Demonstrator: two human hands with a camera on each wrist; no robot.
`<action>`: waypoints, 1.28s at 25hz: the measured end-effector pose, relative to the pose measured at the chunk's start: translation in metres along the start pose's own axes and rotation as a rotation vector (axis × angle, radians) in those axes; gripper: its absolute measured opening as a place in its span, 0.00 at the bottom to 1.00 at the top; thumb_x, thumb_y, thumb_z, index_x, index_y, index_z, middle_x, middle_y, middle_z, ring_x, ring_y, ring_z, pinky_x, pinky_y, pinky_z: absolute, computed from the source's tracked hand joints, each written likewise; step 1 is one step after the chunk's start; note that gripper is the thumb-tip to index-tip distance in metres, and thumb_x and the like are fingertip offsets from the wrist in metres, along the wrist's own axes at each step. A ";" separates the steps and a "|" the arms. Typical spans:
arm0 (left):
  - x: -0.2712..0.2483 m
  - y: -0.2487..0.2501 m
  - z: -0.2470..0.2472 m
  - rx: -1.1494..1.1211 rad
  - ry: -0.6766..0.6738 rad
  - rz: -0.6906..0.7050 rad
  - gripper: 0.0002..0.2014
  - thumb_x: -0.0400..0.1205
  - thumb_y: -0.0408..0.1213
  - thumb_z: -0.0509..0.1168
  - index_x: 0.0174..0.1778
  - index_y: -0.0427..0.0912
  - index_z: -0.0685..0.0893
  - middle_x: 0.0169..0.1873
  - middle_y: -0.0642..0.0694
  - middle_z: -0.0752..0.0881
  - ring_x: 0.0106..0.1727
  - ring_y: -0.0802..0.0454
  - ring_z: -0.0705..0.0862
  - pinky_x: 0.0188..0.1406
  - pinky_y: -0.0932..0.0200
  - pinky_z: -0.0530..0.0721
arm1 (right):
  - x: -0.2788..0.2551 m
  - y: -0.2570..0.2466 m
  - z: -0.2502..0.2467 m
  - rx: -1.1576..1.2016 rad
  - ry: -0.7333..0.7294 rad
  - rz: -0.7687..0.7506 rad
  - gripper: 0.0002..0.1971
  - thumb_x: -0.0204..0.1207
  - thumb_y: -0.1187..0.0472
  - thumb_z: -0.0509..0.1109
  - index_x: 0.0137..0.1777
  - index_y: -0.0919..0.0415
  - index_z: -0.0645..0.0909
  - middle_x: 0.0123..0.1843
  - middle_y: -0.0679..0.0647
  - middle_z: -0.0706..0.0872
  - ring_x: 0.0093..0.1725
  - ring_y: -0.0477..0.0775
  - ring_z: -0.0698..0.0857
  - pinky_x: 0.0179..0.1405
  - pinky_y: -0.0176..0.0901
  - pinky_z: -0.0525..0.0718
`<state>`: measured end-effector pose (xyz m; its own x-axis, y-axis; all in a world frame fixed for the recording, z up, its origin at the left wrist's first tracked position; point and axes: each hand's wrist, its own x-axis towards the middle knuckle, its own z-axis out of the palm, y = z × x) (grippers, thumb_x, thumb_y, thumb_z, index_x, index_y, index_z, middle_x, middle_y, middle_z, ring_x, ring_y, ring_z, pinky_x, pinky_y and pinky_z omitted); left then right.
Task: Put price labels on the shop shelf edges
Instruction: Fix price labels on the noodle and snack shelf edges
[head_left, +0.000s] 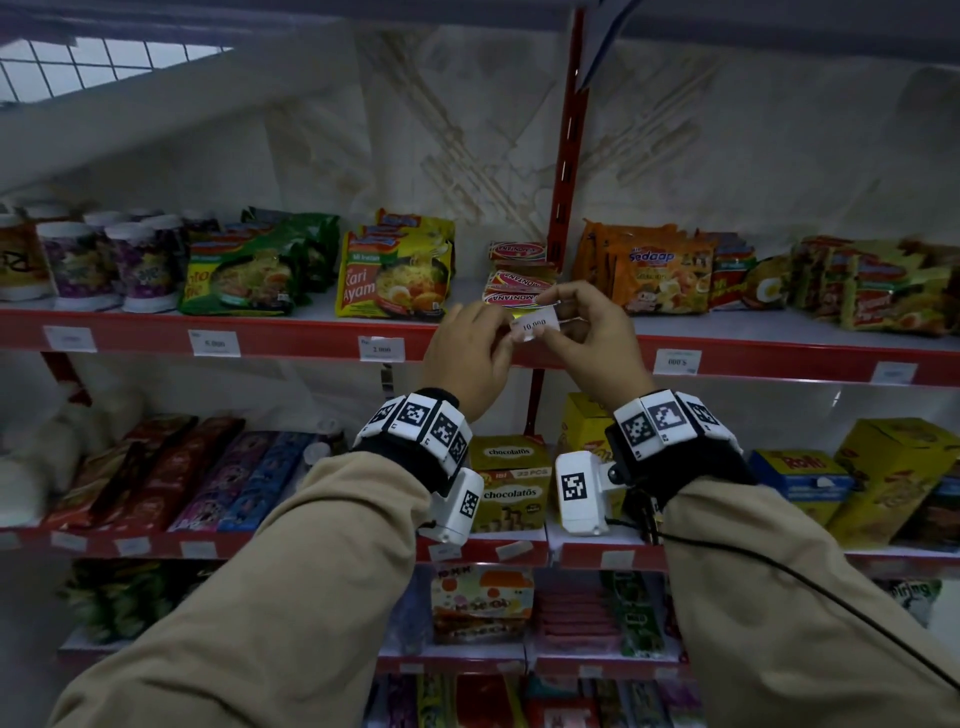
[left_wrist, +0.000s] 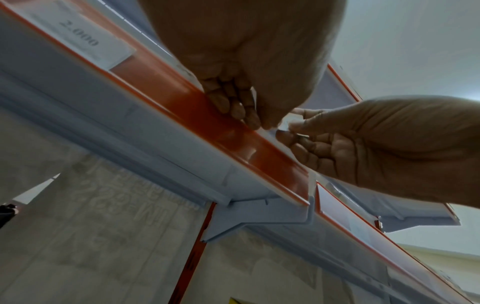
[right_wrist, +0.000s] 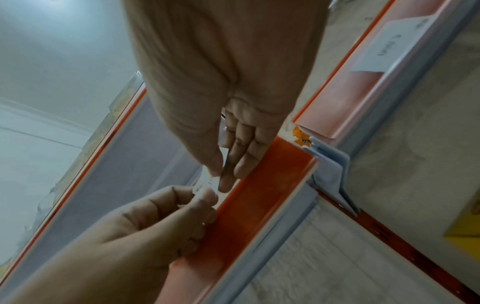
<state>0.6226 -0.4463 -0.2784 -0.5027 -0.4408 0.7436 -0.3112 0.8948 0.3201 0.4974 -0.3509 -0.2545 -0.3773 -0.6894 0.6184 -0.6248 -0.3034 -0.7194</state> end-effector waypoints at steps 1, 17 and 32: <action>0.000 -0.001 0.000 0.000 -0.003 0.004 0.10 0.84 0.40 0.63 0.49 0.36 0.82 0.45 0.40 0.82 0.49 0.41 0.76 0.46 0.48 0.75 | 0.000 0.002 0.000 -0.066 0.003 -0.028 0.09 0.76 0.68 0.71 0.56 0.61 0.82 0.44 0.55 0.86 0.40 0.47 0.86 0.39 0.40 0.84; 0.002 -0.003 -0.003 0.075 -0.031 0.088 0.08 0.80 0.39 0.67 0.50 0.39 0.83 0.44 0.43 0.81 0.49 0.44 0.76 0.44 0.50 0.76 | 0.006 0.022 -0.009 -0.541 -0.047 -0.188 0.04 0.76 0.58 0.70 0.48 0.55 0.85 0.45 0.50 0.85 0.50 0.57 0.77 0.49 0.52 0.76; 0.000 -0.007 0.000 0.199 -0.002 0.196 0.09 0.81 0.39 0.66 0.46 0.36 0.86 0.42 0.40 0.81 0.45 0.43 0.76 0.38 0.54 0.73 | 0.001 0.023 -0.019 -0.759 -0.173 -0.218 0.07 0.75 0.54 0.72 0.50 0.54 0.84 0.46 0.51 0.80 0.52 0.57 0.75 0.50 0.53 0.75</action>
<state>0.6247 -0.4530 -0.2805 -0.5707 -0.2612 0.7785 -0.3600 0.9317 0.0487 0.4692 -0.3462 -0.2643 -0.1205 -0.7774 0.6174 -0.9894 0.0434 -0.1384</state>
